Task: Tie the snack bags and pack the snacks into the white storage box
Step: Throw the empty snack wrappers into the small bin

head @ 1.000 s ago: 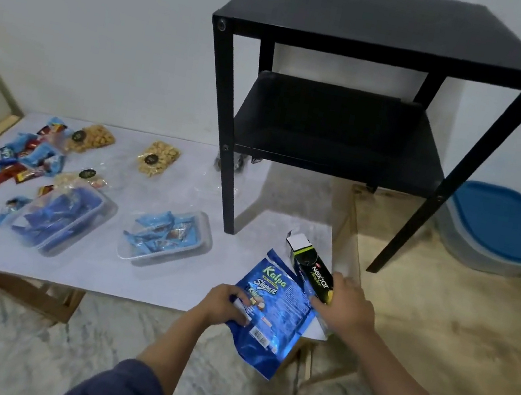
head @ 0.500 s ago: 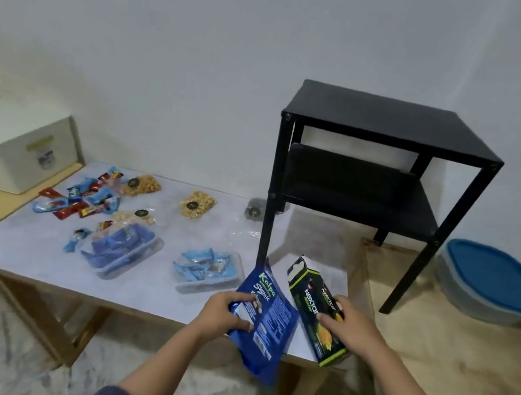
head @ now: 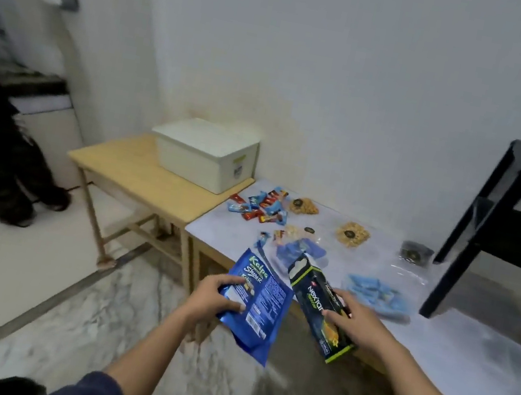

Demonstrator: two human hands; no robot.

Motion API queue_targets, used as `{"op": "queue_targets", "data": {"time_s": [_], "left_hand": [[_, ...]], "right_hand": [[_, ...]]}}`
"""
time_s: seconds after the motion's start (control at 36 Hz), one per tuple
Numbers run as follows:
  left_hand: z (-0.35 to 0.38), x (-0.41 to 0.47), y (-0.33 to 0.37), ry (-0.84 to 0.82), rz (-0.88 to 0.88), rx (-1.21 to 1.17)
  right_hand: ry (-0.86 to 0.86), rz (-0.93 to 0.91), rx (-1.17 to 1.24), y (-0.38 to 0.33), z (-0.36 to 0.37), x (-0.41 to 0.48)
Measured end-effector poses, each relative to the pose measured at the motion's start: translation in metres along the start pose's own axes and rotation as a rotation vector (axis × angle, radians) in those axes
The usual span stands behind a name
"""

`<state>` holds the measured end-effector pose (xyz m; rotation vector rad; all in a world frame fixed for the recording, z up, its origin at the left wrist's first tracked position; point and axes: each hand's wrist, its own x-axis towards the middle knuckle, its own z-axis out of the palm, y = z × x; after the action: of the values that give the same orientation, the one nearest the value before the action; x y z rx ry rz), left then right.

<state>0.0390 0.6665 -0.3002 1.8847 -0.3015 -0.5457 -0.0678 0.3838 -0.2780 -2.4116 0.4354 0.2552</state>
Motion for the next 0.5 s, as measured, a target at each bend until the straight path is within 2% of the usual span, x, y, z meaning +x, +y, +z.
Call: {"op": "queue_targets", "data": {"time_s": [0.08,0.22,0.5], "left_hand": [[-0.063,-0.024,-0.024,0.122,-0.04,-0.034],[-0.152,-0.068,-0.071,0.349,-0.095,-0.085],[-0.283,-0.156,-0.177,0.75,-0.309,-0.204]], "right_hand": [[-0.094,-0.081,-0.128,-0.059,0.03,0.028],[-0.204,-0.241,-0.205,-0.159,0.082,0.07],[-0.503,-0.541,-0.328,-0.346,0.227,0.127]]}}
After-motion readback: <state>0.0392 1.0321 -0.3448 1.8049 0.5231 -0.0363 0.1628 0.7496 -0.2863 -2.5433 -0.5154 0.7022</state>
